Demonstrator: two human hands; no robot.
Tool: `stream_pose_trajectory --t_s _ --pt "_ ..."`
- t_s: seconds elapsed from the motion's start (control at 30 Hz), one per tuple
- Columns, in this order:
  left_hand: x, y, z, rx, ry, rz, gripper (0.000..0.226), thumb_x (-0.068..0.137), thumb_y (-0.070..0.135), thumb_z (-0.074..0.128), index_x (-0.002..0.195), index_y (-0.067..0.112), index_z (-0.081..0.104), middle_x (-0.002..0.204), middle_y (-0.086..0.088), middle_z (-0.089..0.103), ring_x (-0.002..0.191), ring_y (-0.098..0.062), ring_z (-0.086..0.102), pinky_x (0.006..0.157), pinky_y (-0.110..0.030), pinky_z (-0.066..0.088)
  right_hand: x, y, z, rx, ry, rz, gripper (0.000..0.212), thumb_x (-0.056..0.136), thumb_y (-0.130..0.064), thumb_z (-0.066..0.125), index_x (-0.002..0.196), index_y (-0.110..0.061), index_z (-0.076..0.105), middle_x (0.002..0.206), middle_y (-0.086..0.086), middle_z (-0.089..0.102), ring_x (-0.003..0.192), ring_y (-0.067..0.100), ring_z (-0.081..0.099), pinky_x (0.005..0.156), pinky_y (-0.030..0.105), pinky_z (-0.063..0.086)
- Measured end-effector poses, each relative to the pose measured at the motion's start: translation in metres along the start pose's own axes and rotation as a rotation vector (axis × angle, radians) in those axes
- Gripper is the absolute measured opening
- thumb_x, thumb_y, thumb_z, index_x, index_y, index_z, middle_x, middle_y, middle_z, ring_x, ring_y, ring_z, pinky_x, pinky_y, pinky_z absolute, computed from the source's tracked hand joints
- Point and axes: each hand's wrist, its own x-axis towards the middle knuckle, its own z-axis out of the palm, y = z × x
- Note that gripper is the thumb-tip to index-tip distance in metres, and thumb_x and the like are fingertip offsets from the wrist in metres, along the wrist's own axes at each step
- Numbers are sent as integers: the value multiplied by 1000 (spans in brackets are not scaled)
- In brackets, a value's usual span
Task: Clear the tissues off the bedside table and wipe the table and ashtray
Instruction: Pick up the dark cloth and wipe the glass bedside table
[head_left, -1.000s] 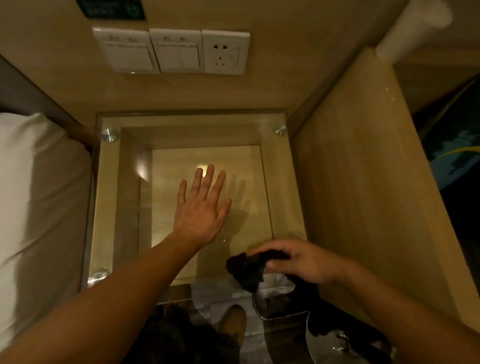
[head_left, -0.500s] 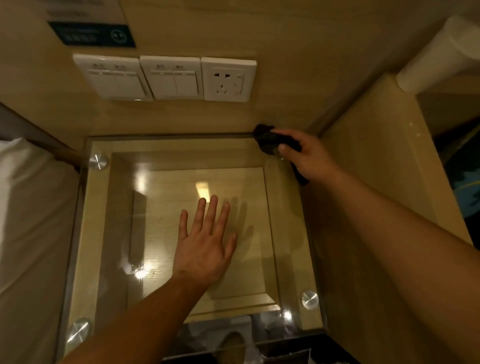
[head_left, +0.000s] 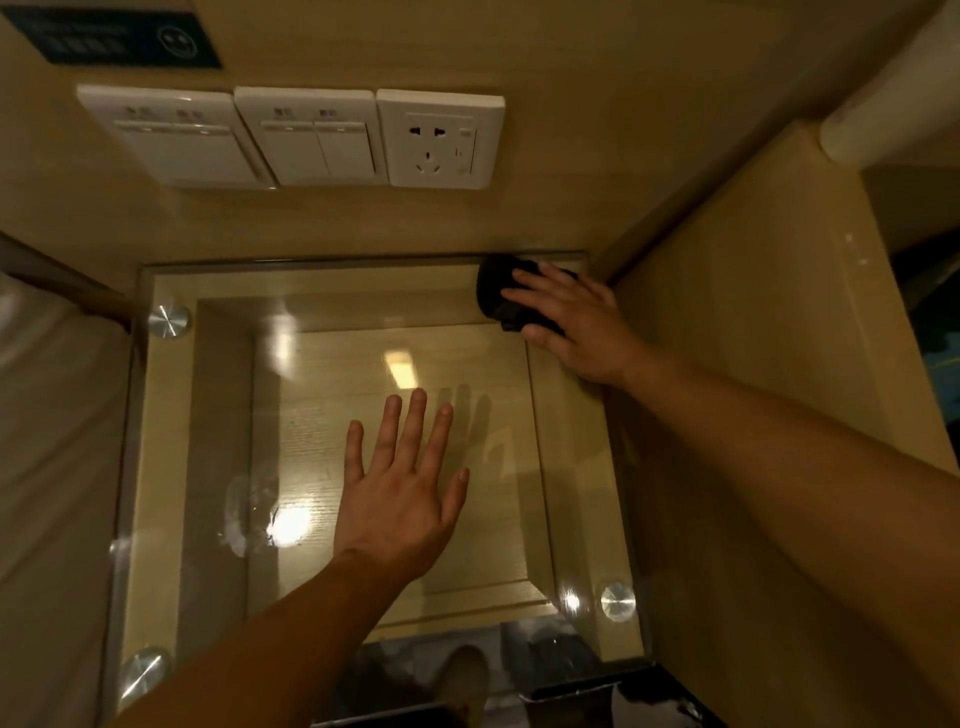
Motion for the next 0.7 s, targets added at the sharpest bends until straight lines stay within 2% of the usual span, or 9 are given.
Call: stream_pose_trajectory --t_s 0.27,0.5,0.7 --pt "-1 2 -2 20 14 -6 70 103 61 6 163 29 -13 171 -2 -20 157 -23 -22 126 -57 -8 -53 -16 25 7 7 -44 52 101 -54 38 152 -42 39 165 -15 30 156 11 14 120 44 10" --pt "-2 1 0 22 48 -6 69 104 62 7 163 32 -11 172 0 -16 158 -22 -20 127 -57 -6 -110 -36 44 10 -31 -49 55 99 -57 32 152 -44 38 165 -17 28 157 10 10 120 40 5" --pt "-5 2 2 34 86 -4 69 104 62 7 164 30 -3 174 -2 -7 159 -23 -13 127 -58 -2 -167 -52 67 55 -27 -59 53 99 -54 39 151 -43 39 165 -18 29 156 7 9 122 43 7"
